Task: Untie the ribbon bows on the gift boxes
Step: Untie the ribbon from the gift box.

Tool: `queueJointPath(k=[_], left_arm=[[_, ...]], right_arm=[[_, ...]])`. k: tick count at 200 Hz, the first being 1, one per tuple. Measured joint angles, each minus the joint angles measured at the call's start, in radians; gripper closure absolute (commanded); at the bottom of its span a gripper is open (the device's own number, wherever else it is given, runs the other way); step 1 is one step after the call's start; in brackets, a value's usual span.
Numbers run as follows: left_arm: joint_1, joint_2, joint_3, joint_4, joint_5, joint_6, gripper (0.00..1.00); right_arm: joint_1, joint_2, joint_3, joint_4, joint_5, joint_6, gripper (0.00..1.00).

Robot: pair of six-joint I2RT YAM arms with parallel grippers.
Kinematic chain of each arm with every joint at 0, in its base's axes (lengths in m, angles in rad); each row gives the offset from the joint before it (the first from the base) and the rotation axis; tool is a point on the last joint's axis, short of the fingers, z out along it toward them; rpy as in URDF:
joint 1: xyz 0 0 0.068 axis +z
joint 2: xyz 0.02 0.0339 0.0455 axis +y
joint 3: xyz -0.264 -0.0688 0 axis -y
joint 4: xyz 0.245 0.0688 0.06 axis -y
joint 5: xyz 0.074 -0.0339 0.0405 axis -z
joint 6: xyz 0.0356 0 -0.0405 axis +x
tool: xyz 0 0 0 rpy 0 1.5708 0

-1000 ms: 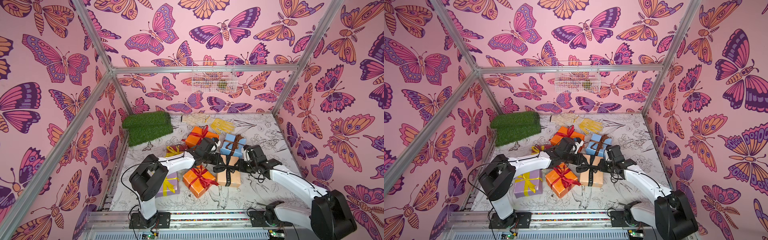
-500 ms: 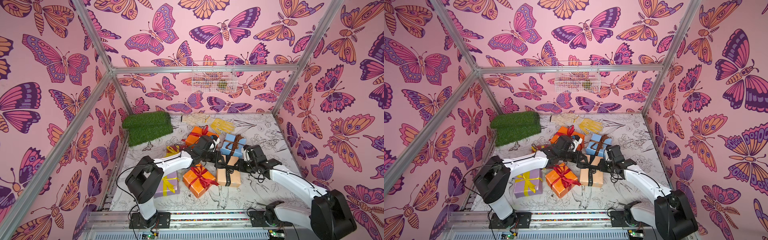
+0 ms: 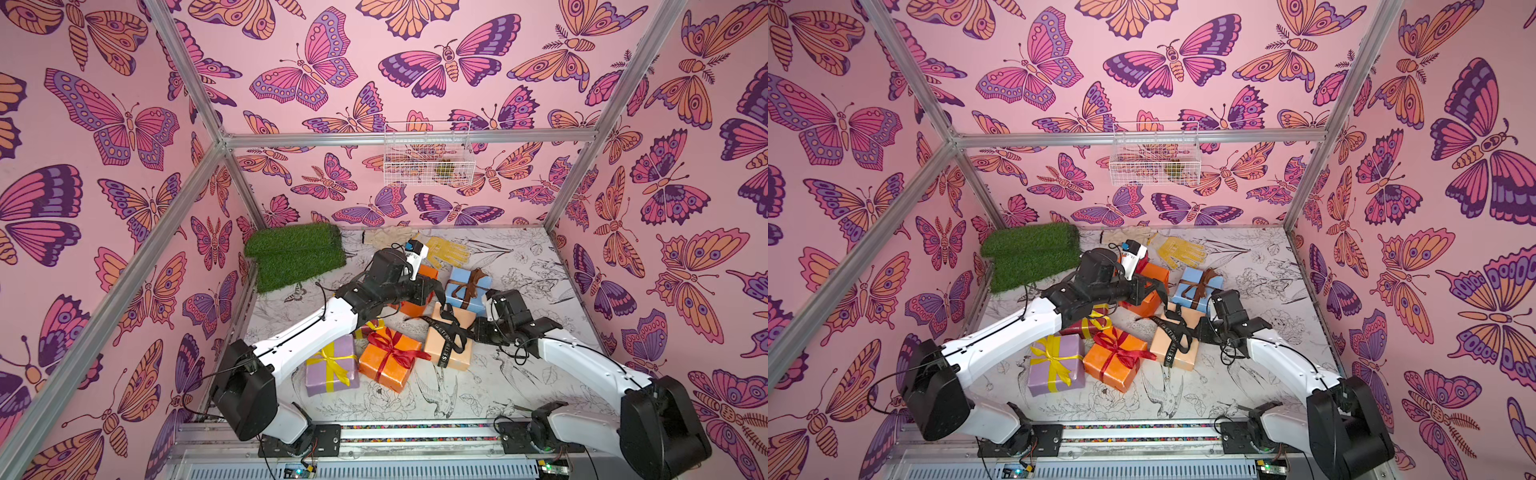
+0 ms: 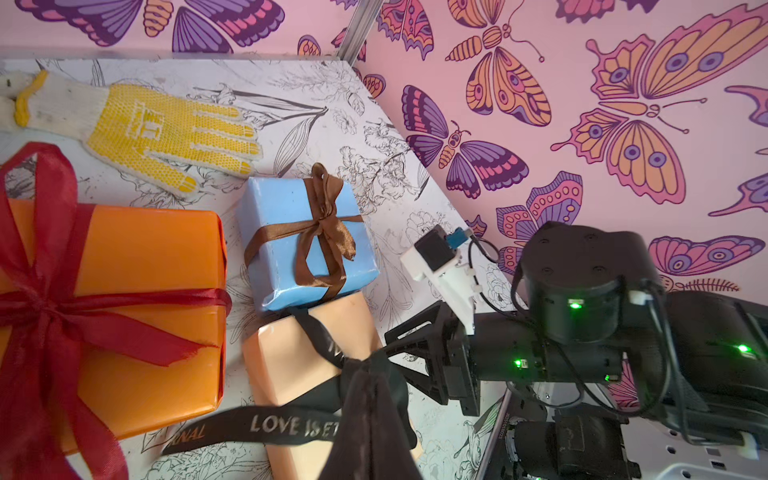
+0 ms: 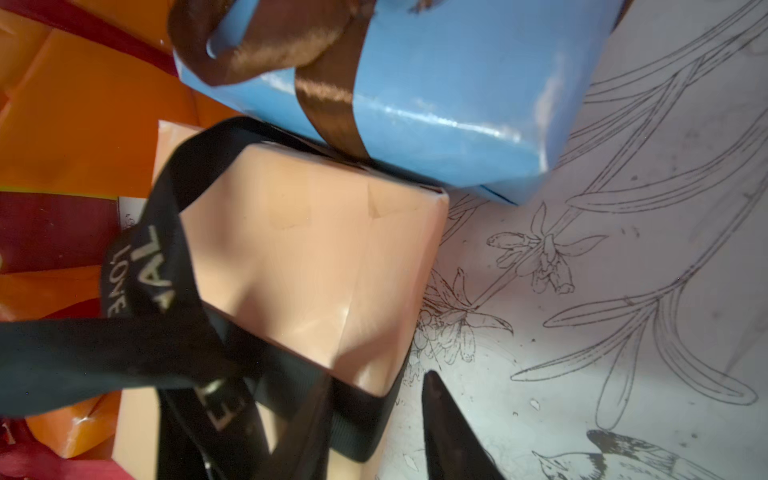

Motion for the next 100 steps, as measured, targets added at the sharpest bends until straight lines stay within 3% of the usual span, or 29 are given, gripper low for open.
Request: queueJointPath(k=[100], left_arm=[[0.001, -0.043, 0.098, -0.109, -0.017, 0.072, 1.00]], right_arm=[[0.000, 0.000, 0.000, 0.001, -0.003, 0.000, 0.63]])
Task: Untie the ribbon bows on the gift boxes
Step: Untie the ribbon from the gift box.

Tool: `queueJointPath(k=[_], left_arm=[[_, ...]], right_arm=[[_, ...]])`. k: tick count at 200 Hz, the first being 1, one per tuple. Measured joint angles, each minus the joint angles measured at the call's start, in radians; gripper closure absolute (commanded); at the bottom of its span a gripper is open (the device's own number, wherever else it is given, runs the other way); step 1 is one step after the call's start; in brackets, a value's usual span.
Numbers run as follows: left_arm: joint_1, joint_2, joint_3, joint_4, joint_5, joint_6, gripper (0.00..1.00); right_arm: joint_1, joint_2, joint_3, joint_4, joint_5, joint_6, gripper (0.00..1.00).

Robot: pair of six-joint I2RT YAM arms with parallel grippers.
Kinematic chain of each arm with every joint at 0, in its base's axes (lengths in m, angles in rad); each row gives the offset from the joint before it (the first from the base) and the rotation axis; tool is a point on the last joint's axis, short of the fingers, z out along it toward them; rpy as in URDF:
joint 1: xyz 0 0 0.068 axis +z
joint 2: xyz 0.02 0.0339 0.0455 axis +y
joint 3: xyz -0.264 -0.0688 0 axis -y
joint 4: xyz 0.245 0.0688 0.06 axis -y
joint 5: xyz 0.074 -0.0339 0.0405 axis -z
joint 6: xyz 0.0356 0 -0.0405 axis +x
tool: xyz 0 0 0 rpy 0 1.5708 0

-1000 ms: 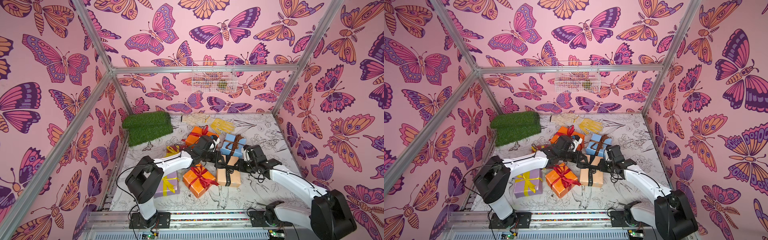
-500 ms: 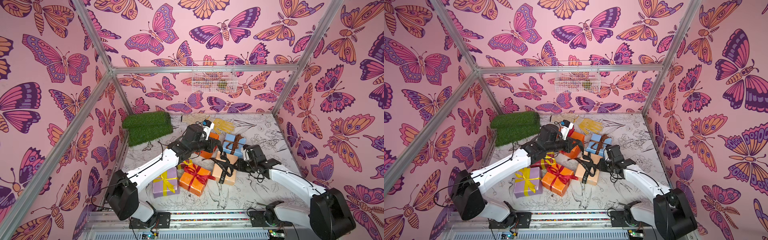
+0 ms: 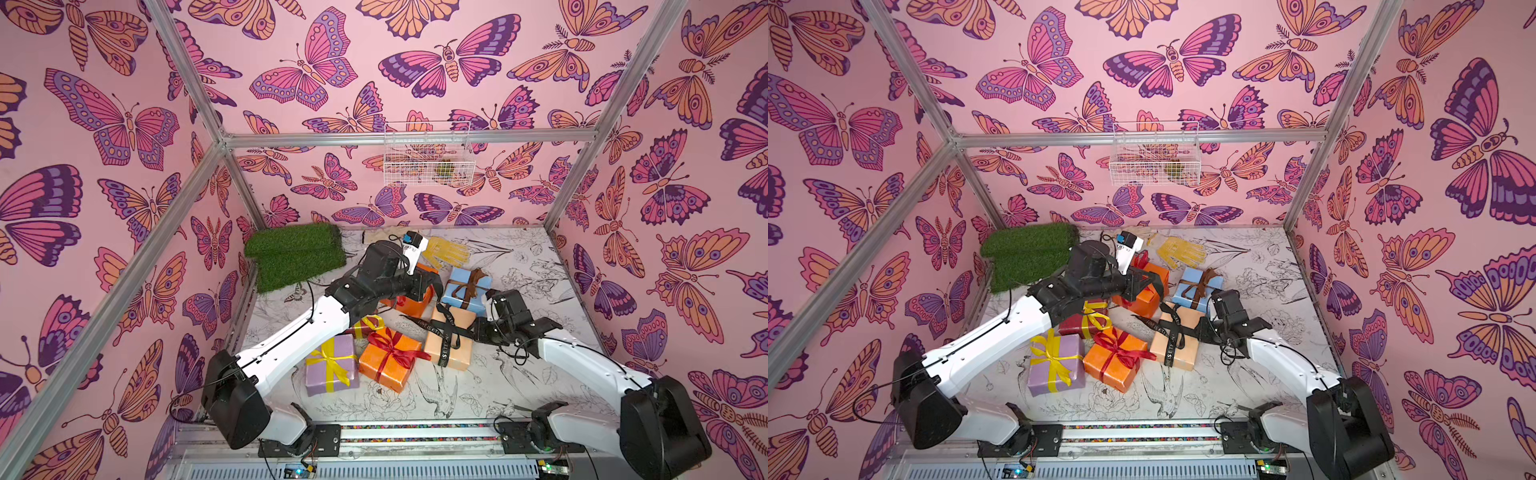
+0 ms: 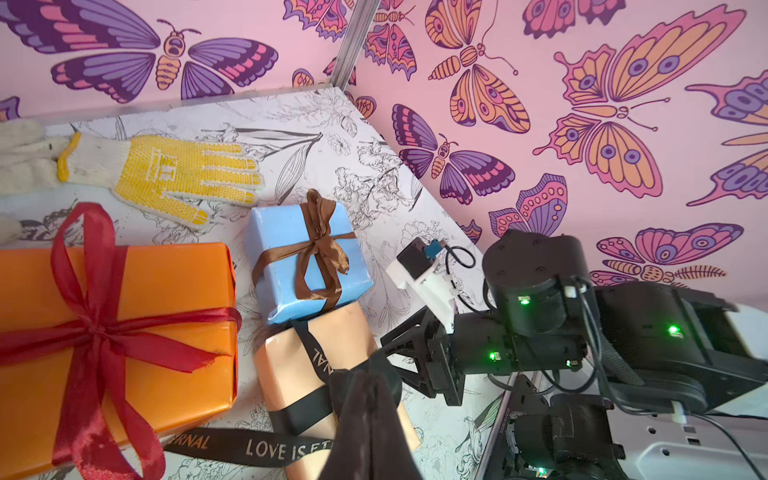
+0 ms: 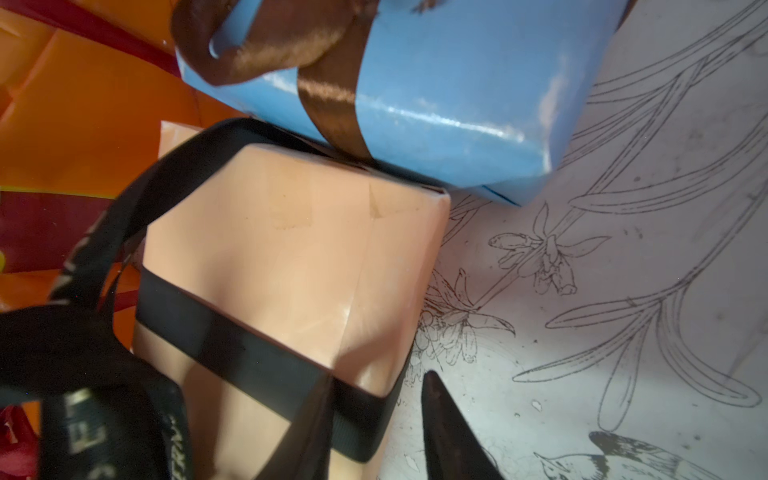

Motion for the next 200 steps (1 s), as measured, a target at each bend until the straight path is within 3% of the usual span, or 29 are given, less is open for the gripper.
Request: queueJointPath(k=[94, 159, 200], left_arm=[[0.020, 0.011, 0.135, -0.052, 0.031, 0.052, 1.00], [0.021, 0.008, 0.142, -0.081, 0.055, 0.065, 1.00], [0.032, -0.072, 0.134, -0.122, 0.034, 0.089, 1.00]], right_arm=[[0.000, -0.011, 0.000, -0.016, 0.003, -0.002, 0.63], [0.000, -0.077, 0.010, -0.083, 0.011, -0.010, 0.63], [0.000, -0.101, 0.039, -0.096, -0.006, -0.021, 0.64]])
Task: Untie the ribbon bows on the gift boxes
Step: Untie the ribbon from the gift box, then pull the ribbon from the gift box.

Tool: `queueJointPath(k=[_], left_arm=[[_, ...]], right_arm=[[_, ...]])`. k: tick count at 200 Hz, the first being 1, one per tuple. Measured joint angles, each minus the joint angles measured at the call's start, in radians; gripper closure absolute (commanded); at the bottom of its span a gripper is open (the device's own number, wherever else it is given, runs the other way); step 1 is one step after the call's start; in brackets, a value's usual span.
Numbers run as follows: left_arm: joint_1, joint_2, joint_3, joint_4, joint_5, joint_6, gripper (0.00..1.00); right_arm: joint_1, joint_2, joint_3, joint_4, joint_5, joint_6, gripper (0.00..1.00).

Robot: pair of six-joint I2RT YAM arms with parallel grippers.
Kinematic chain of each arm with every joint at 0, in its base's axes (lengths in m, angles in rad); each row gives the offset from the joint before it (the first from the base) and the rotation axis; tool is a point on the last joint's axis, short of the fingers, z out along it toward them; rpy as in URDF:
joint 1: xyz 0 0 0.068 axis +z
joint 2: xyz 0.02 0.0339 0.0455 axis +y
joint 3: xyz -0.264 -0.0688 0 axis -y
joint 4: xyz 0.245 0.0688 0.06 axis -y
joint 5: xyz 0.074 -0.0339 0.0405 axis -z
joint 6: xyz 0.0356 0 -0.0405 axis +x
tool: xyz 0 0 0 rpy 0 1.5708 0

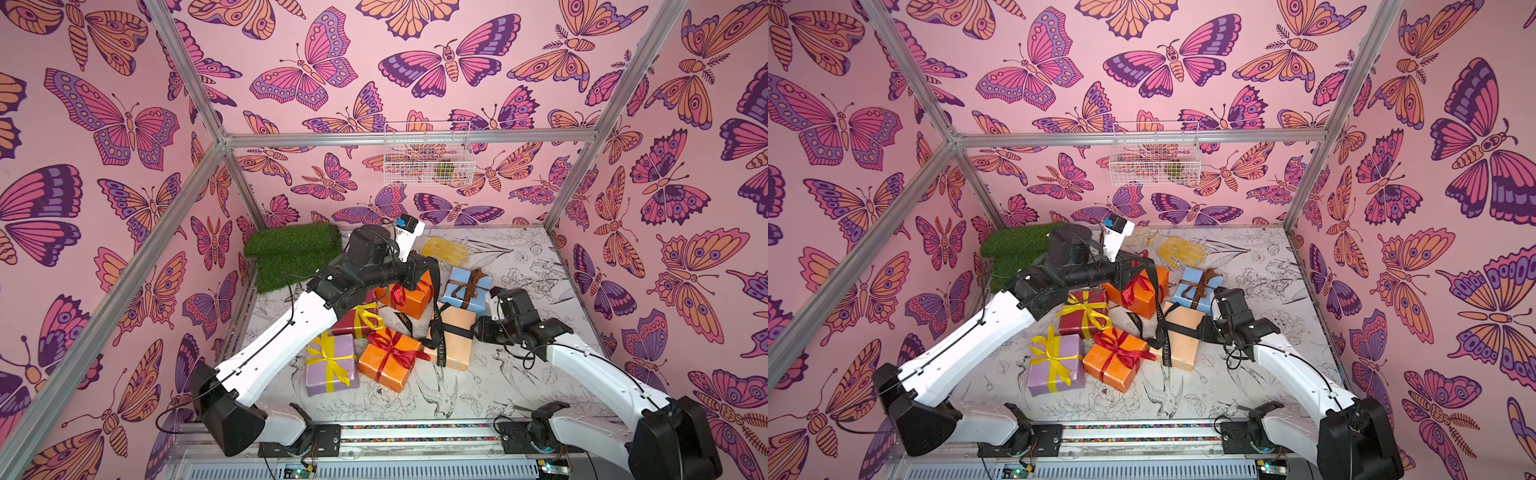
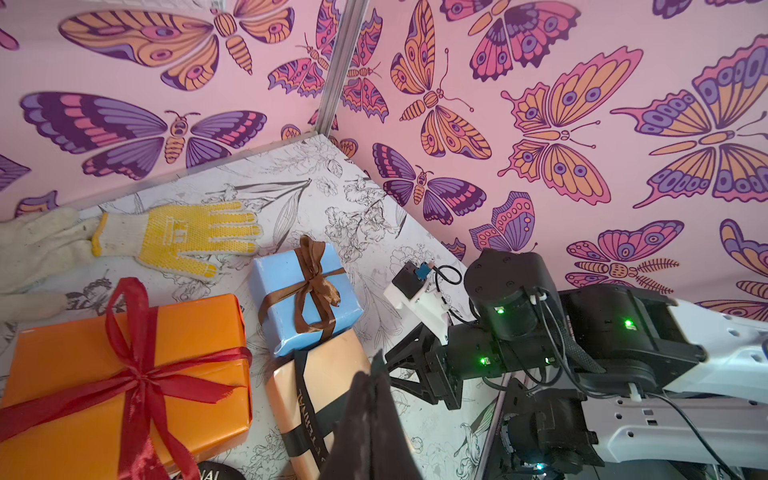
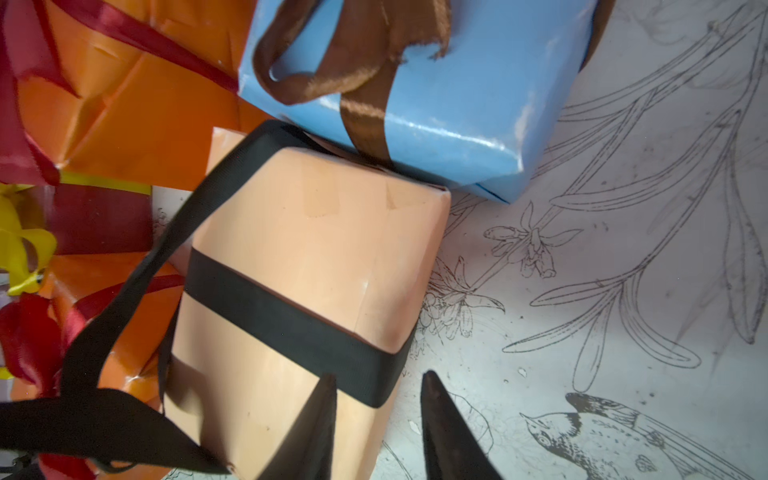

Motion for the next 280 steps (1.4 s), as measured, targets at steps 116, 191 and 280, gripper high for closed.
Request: queueJointPath(k=[116, 191, 280], left_arm=[[0.015, -0.186, -0.081, -0.036, 0.074, 0.045, 0.73], [0.015, -0.231, -0.249, -0.005, 0.242, 0.045, 0.37], [-0.005, 0.184, -0.257, 0.050, 0.026, 0.029, 0.49]], right_arm=[[0.060, 0.028, 0.016, 0.026, -0.077, -0.018, 0.64], [0.076, 0.055, 0.071, -0.014, -0.026, -0.064, 0.67], [0.099, 0.069, 0.087, -0.093, 0.057, -0.093, 0.65]])
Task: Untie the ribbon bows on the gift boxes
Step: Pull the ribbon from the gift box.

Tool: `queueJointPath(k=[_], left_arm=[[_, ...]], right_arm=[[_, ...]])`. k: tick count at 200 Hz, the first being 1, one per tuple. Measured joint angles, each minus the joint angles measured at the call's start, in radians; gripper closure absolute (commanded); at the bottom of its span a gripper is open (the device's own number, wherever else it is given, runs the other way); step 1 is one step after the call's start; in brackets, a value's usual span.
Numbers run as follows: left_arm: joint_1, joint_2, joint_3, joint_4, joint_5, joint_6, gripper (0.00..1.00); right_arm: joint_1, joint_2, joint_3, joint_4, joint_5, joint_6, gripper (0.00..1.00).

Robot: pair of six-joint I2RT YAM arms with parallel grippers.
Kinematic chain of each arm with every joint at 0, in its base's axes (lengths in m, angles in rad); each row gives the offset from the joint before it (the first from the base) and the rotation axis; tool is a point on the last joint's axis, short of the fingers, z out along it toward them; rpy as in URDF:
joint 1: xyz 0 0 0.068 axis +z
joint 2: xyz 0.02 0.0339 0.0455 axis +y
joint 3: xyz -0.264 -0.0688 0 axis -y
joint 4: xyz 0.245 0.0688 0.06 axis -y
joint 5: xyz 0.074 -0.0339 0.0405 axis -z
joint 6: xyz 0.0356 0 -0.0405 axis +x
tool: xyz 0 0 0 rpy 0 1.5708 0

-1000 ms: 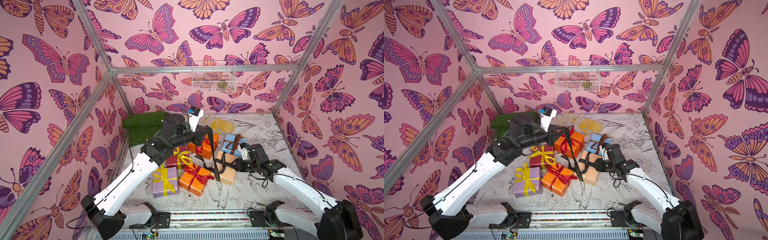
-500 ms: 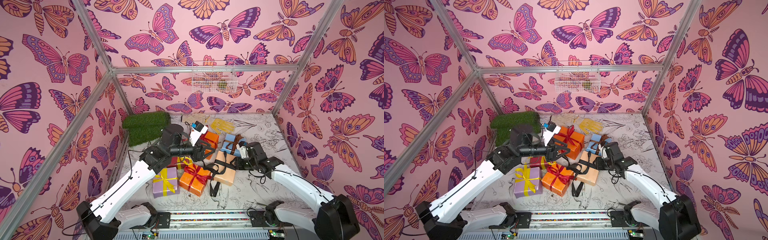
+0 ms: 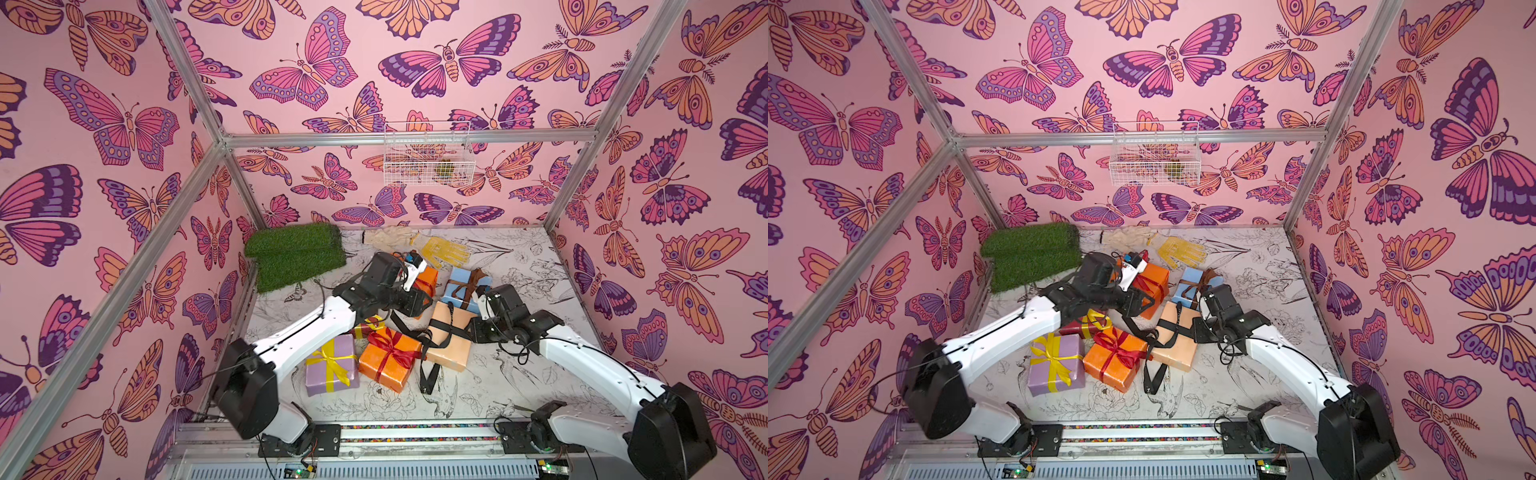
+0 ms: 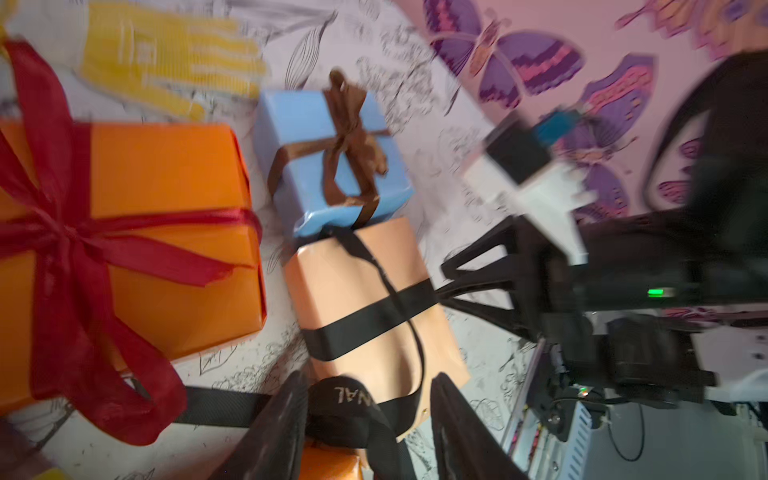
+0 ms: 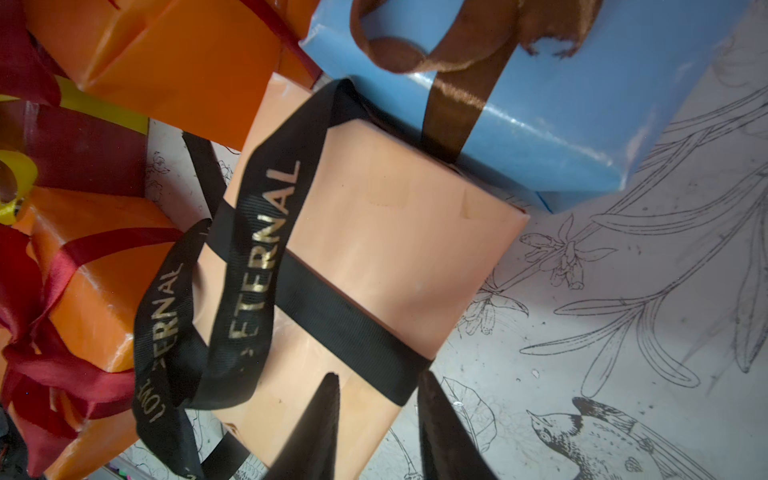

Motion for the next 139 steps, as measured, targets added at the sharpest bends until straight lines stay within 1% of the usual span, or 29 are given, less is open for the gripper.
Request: queueJointPath(k=[34, 63, 76, 104, 115, 139], left_arm=[[-0.042, 0.086, 0.022, 0.000, -0.045, 0.000, 0.50], [-0.061, 0.155, 0.062, 0.026, -0.079, -0.005, 0.47], [-0.063, 0.197, 0.079, 0.035, -0.091, -0.008, 0.47], [-0.066, 0.283, 0.105, 0.037, -0.104, -0.012, 0.47], [-0.069, 0.303, 0.111, 0.037, -0.105, -0.012, 0.47], [-0.077, 0.320, 0.118, 0.036, -0.115, -0.012, 0.47]], right_arm=[[0.000, 0.016, 0.000, 0.000, 0.002, 0.000, 0.65], [0.000, 0.043, 0.000, 0.005, 0.001, -0.004, 0.65], [0.000, 0.055, 0.000, 0.013, 0.000, -0.007, 0.62], [0.000, 0.074, 0.000, 0.026, -0.003, -0.022, 0.60], [0.000, 0.080, 0.000, 0.029, -0.003, -0.026, 0.60], [0.007, 0.087, 0.000, 0.031, 0.002, -0.032, 0.56]])
